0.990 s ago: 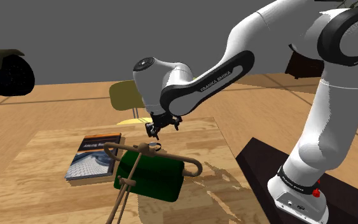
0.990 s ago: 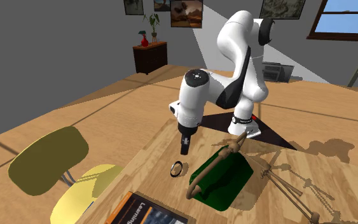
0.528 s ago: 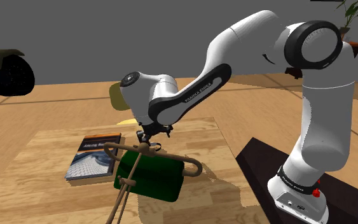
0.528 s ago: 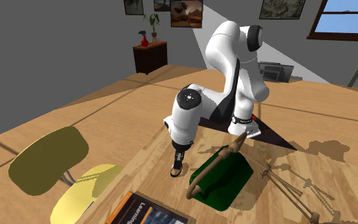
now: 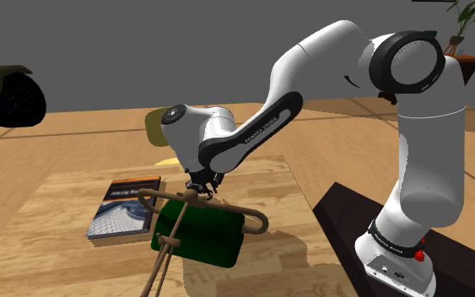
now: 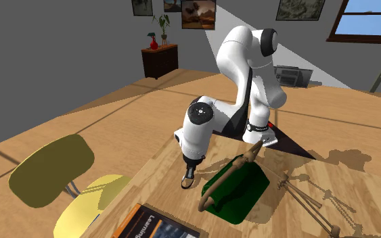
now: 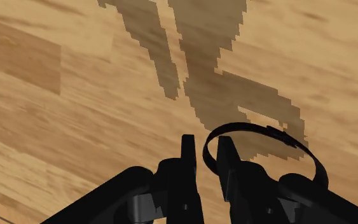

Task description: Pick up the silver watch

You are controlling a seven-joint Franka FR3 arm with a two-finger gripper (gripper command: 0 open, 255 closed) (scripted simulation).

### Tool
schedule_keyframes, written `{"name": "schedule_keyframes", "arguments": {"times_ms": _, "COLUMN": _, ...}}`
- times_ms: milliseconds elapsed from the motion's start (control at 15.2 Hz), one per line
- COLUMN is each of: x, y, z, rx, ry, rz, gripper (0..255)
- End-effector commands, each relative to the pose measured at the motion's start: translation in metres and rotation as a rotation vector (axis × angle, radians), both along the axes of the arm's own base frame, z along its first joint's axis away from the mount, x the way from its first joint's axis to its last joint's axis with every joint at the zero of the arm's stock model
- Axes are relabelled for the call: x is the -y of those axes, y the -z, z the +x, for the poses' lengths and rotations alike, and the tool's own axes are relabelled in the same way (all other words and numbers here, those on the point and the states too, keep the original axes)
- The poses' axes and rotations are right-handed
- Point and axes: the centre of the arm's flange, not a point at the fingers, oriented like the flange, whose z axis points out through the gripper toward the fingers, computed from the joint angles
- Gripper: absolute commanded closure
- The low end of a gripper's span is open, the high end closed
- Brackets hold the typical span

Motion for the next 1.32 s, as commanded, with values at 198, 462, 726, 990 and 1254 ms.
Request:
{"name": "schedule_keyframes", "arguments": {"times_ms": 198, "x": 0.0, "y": 0.0, "z": 0.0, "rx": 0.0, "ry": 0.0, "rz": 0.0, "gripper": 255}}
{"name": "schedule_keyframes", "arguments": {"times_ms": 462, "x": 0.0, "y": -0.004, "z": -0.001, "rx": 0.0, "ry": 0.0, "rz": 0.0, "gripper": 255}}
{"name": "schedule_keyframes", "arguments": {"times_ms": 726, "x": 0.0, "y": -0.026, "z": -0.001, "rx": 0.0, "ry": 0.0, "rz": 0.0, "gripper": 255}}
{"name": "schedule_keyframes", "arguments": {"times_ms": 990, "x": 0.0, "y": -0.047, "z": -0.001, "rx": 0.0, "ry": 0.0, "rz": 0.0, "gripper": 255}}
{"name": "schedule_keyframes", "arguments": {"times_ms": 1254, "x": 0.0, "y": -0.068, "z": -0.001, "rx": 0.0, "ry": 0.0, "rz": 0.0, "gripper": 255}}
